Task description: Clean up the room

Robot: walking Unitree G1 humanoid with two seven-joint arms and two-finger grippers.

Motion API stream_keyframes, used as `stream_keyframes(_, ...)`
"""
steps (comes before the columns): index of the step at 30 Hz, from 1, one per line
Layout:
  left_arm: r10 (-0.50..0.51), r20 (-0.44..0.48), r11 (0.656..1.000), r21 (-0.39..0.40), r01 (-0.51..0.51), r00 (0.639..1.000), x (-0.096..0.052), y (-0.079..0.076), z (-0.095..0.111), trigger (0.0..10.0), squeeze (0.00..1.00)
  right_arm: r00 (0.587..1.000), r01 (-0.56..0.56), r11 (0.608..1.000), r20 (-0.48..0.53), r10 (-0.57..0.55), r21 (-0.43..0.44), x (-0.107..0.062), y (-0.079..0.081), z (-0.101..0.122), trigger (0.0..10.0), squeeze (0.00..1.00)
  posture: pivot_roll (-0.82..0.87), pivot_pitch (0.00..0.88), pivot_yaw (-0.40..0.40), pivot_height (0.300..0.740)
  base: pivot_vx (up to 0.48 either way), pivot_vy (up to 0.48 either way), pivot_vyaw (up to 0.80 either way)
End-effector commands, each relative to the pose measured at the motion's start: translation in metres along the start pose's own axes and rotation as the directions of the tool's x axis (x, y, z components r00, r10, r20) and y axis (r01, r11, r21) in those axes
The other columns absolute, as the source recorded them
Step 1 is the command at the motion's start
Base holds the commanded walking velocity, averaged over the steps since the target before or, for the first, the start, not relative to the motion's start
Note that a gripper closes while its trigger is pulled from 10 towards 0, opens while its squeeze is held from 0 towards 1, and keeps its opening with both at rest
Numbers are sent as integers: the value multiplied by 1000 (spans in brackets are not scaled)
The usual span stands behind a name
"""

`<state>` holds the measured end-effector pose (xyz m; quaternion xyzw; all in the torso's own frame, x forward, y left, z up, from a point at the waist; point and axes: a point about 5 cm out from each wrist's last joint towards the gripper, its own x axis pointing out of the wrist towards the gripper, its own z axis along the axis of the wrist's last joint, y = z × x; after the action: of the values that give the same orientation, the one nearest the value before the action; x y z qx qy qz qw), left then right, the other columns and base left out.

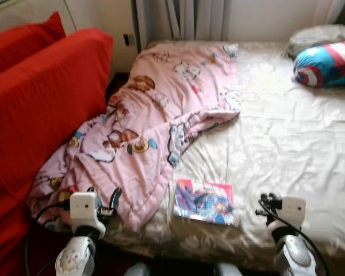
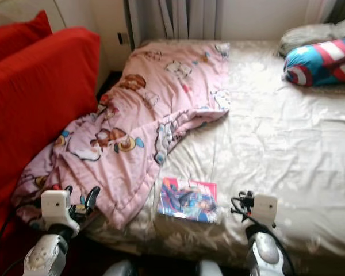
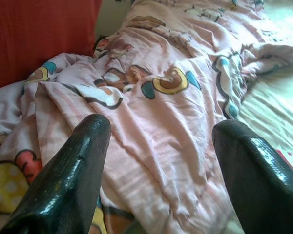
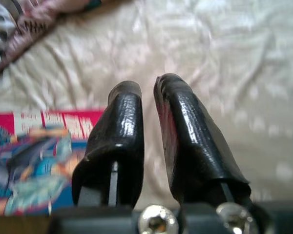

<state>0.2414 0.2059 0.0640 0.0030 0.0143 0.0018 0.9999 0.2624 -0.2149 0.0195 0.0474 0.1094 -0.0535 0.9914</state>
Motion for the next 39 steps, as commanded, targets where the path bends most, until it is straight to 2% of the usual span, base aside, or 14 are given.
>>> stream_keyframes(1,27,-12,1000,-3,-27,1000,-3,8,0,10000,0,999,-36,999,-37,37,7,0,10,-8,10000,0,5,98,36,647,0,0,0)
stream_keyframes(5,28,-6,1000,-10,-28,1000,-1,8,3,10000,0,997,-56,998,-44,57,21,3,14,-8,10000,0,5,113,39,647,0,0,0)
stream_keyframes(6,26,-8,999,-18,-26,1000,1,6,2,10000,0,996,-67,997,-58,68,25,4,16,-10,10000,1000,6,115,41,647,0,0,0)
stream_keyframes(8,21,-12,999,-28,-21,1000,2,4,1,10000,0,995,-69,997,-71,70,23,6,16,-12,10000,1000,14,115,41,647,0,0,0)
stream_keyframes(11,-3,-10,1000,-24,2,1000,6,-1,2,10000,0,995,-38,997,-93,44,62,8,14,-15,10000,1000,25,123,42,647,0,0,0)
stream_keyframes(14,-5,-3,1000,-26,5,1000,8,0,6,10000,0,993,0,991,-117,16,135,12,11,-17,10000,1000,25,140,44,647,0,0,0)
stream_keyframes(15,-11,-4,999,-30,11,1000,10,-2,7,10000,0,991,26,985,-134,-3,168,14,8,-18,10000,1000,22,181,46,647,0,0,0)
stream_keyframes(19,-54,13,998,-23,55,998,14,-9,14,10000,0,987,75,968,-155,-39,239,19,4,-16,10000,1000,46,228,36,647,0,0,0)
stream_keyframes(23,-11,12,1000,-22,12,1000,14,-1,14,10000,0,974,148,948,-206,-91,283,19,2,-23,10000,1000,63,263,39,647,0,0,0)
stream_keyframes(25,-12,20,1000,-23,12,1000,16,-2,17,10000,0,969,158,946,-227,-94,283,19,4,-25,10000,1000,64,270,38,647,0,0,0)
stream_keyframes(26,-12,21,1000,-23,13,1000,16,-2,17,10000,0,969,158,946,-230,-94,282,19,4,-25,10000,925,64,270,38,647,0,0,0)
stream_keyframes(27,-11,21,1000,-26,12,1000,17,-2,18,10000,0,967,153,947,-239,-85,283,20,6,-26,10000,925,60,281,46,647,0,0,0)
stream_keyframes(28,-12,20,1000,-28,12,1000,19,-3,18,10000,0,966,143,949,-249,-71,282,21,10,-27,10000,0,56,289,51,647,0,0,0)
stream_keyframes(39,-57,27,998,-5,58,998,32,-13,24,10000,0,957,148,939,-284,-57,310,29,15,-22,10000,0,80,321,59,647,0,0,0)
